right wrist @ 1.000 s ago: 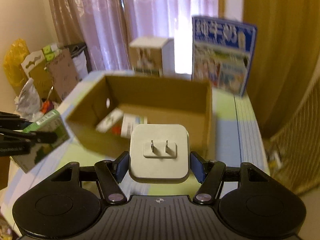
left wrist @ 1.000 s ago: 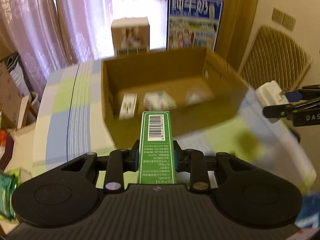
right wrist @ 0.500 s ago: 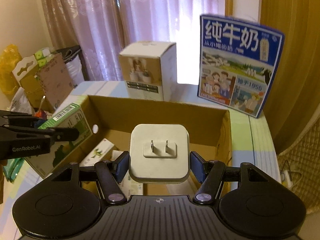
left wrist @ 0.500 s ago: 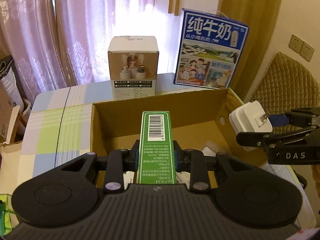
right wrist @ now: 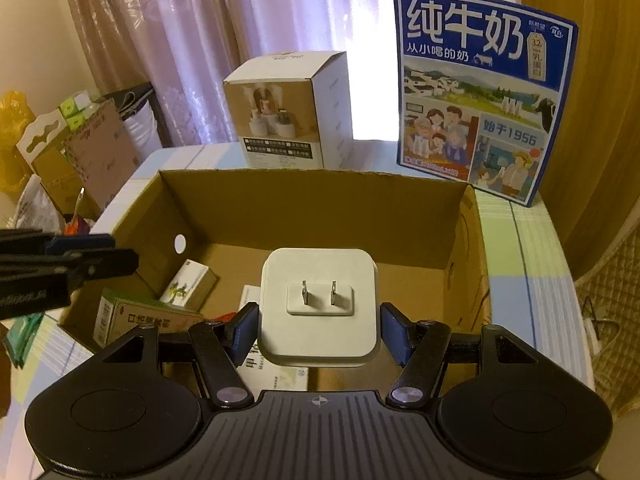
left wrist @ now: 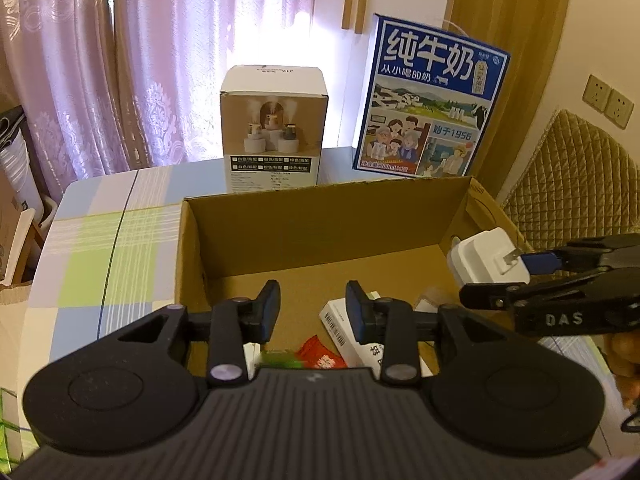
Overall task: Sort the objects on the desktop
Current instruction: 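Open both tools to drop the green box and charger into the box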
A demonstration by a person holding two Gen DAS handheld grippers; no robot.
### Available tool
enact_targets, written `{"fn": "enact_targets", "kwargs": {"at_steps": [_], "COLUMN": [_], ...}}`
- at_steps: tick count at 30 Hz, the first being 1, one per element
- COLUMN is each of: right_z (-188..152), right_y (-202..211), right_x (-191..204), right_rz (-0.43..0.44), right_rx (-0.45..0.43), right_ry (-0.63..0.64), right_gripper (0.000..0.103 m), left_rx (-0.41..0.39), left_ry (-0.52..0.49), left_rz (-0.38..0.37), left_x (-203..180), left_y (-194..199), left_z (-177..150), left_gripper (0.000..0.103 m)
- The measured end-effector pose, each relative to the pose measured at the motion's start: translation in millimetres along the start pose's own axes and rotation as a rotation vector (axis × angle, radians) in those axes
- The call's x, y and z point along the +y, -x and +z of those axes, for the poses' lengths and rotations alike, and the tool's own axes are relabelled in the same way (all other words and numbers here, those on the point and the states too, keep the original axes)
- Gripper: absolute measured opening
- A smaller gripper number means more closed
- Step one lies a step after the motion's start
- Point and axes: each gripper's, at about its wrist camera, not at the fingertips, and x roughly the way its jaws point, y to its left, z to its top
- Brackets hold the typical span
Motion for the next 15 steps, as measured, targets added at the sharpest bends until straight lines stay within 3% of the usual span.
{"fn": "enact_targets", "kwargs": {"at_steps": [5, 15], "right_z": [4, -18], "right_y": [10, 65], "right_x": [0, -7], "right_rz": [0.015, 0.023], "right_rx": [-0.037, -0.086], "right_ry": [-0.021, -0.051], "right_gripper": [0.071, 0.075], "left_rx": [-0.013, -0.029], "left_ry": [0.006, 0.024], "left_rz": [0.002, 0.011], "left_x": [3, 4], "left_y": [13, 53], "left_z": [-4, -31], "left_gripper": [0.030, 0.034]}}
